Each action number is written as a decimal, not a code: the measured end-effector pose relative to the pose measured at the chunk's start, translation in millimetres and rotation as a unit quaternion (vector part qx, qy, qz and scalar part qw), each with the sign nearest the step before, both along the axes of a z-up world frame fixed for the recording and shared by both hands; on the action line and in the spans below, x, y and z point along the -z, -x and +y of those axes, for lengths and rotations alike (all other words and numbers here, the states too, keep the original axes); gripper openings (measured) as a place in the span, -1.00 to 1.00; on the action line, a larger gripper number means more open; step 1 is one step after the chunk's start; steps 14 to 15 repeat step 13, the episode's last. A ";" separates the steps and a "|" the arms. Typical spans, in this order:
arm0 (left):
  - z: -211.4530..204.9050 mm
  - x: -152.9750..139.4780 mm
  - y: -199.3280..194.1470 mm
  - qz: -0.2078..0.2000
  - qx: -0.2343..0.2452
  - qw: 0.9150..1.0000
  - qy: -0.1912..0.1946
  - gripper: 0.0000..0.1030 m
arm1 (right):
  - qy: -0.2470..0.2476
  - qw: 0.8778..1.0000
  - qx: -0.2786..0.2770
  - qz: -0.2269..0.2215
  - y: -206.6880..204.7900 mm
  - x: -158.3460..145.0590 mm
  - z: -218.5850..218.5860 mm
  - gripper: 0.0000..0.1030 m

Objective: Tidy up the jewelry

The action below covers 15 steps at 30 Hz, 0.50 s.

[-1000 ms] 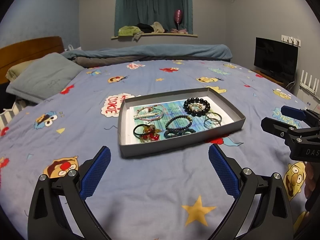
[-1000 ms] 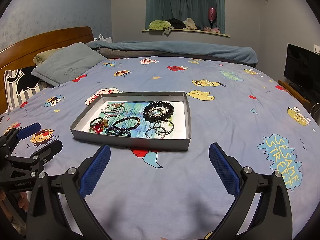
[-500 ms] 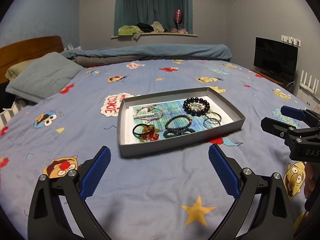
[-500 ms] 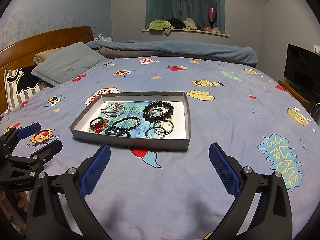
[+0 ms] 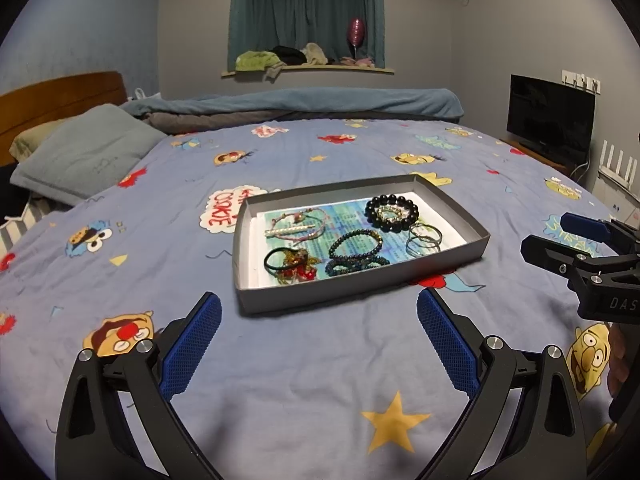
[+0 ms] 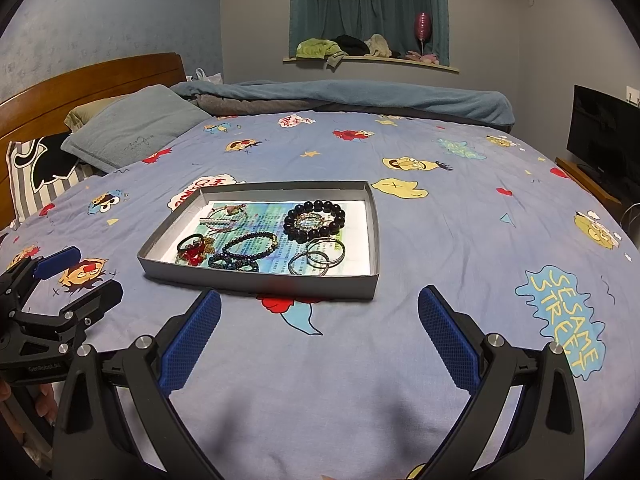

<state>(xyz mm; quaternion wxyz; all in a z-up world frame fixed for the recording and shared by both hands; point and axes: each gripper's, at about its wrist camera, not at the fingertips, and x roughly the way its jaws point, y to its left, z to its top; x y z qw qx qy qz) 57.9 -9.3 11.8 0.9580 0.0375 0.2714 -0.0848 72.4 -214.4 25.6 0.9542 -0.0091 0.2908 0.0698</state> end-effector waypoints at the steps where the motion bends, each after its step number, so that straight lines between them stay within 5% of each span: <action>1: -0.1 -0.5 0.7 -0.005 -0.002 1.000 -0.002 0.89 | 0.000 1.000 0.000 0.000 0.0 0.0 0.1 0.89; 15: 16.3 3.1 -14.1 0.023 -0.017 0.999 0.016 0.89 | -0.008 1.000 0.004 0.013 -4.2 6.7 -7.4 0.89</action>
